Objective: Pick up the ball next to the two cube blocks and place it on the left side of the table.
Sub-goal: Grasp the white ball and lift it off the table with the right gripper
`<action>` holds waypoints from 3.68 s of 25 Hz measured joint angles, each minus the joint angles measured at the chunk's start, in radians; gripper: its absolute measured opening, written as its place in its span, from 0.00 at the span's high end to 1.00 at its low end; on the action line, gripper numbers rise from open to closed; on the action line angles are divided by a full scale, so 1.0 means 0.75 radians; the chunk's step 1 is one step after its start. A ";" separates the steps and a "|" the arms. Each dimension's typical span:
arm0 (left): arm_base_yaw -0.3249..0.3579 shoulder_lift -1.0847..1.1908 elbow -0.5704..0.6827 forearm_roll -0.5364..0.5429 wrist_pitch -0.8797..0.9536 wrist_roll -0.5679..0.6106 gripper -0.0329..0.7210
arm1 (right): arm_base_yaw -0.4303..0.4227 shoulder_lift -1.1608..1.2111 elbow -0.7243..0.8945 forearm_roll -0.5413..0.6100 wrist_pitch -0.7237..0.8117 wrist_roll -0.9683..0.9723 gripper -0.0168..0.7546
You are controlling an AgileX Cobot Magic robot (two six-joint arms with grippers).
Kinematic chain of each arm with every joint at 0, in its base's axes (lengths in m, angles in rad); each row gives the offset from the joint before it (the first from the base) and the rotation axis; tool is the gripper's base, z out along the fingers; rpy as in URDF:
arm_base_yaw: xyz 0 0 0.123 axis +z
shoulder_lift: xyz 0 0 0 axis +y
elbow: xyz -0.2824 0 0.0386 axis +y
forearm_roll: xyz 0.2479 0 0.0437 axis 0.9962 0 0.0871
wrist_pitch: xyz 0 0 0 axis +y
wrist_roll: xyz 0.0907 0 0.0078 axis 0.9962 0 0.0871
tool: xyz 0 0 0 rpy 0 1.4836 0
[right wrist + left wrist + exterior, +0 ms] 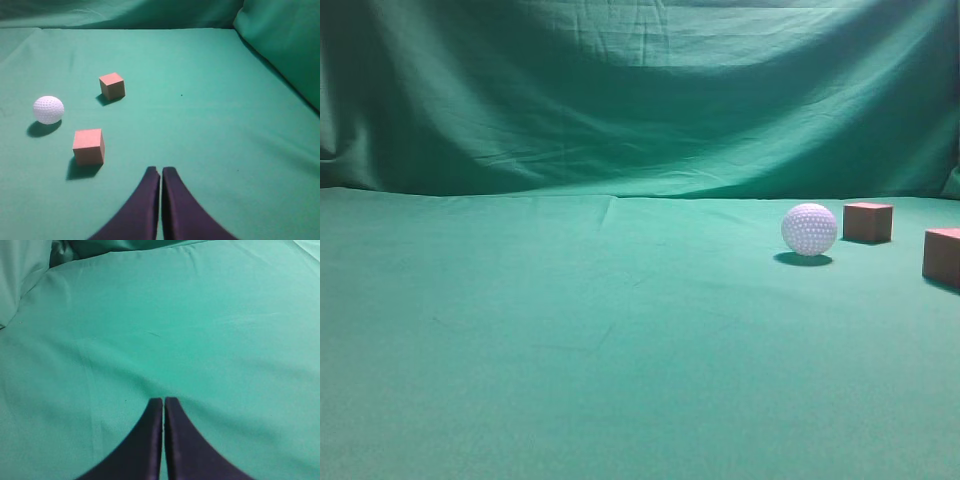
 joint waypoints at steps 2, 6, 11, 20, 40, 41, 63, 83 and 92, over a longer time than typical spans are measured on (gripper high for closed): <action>0.000 0.000 0.000 0.000 0.000 0.000 0.96 | 0.000 0.000 0.000 0.000 0.000 0.000 0.98; 0.000 0.000 0.000 0.000 0.000 0.000 0.96 | 0.000 0.000 0.000 0.000 0.000 0.000 0.98; 0.000 0.000 0.000 0.000 0.000 0.000 0.96 | 0.000 0.000 0.000 0.000 0.000 0.000 0.98; 0.000 0.000 0.000 0.000 0.000 0.000 0.96 | 0.000 0.000 0.000 0.003 -0.006 0.000 0.98; 0.000 0.000 0.000 0.000 0.000 0.000 0.96 | 0.000 0.445 -0.600 0.126 0.038 0.149 0.98; 0.000 0.000 0.000 0.000 0.000 0.000 0.96 | 0.000 0.530 -0.651 0.126 0.116 0.138 0.98; 0.000 0.000 0.000 0.000 0.000 0.000 0.96 | 0.383 1.969 -1.337 0.295 0.397 -0.353 0.91; 0.000 0.000 0.000 0.000 0.000 0.000 0.96 | 0.383 2.577 -1.632 0.343 0.266 -0.382 0.47; 0.000 0.000 0.000 0.000 0.000 0.000 0.96 | 0.392 2.592 -1.778 0.405 0.385 -0.427 0.56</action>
